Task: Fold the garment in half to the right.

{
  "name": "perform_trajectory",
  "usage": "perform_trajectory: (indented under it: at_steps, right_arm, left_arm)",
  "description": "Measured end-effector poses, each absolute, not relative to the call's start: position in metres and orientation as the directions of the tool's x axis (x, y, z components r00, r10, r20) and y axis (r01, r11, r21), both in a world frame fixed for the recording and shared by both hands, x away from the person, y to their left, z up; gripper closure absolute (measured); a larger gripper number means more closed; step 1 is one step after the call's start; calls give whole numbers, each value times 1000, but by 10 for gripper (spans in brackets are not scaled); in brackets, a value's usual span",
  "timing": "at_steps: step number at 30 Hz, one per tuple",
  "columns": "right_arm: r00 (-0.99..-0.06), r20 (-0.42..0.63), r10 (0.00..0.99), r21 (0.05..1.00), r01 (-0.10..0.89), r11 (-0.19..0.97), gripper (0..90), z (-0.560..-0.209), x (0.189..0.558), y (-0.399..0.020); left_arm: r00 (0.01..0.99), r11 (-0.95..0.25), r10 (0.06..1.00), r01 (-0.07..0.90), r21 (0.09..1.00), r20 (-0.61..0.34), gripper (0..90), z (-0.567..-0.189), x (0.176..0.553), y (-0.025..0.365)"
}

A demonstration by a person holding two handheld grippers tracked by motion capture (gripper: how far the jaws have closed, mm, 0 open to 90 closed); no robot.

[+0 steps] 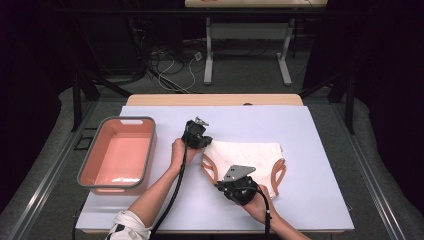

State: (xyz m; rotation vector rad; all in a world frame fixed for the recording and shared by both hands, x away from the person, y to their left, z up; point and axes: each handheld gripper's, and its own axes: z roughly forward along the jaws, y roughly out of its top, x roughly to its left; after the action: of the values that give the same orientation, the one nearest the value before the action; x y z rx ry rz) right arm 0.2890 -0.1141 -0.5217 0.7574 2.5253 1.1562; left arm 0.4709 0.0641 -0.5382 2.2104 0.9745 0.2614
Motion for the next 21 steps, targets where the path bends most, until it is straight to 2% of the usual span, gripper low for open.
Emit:
perform_trajectory:
  at_steps: [21]
  right_arm:
    - [-833,-18,553,813,310,493,882,-512,291,-106]
  left_arm:
    - [700,-497,712,550,671,-47,868,-513,474,74]
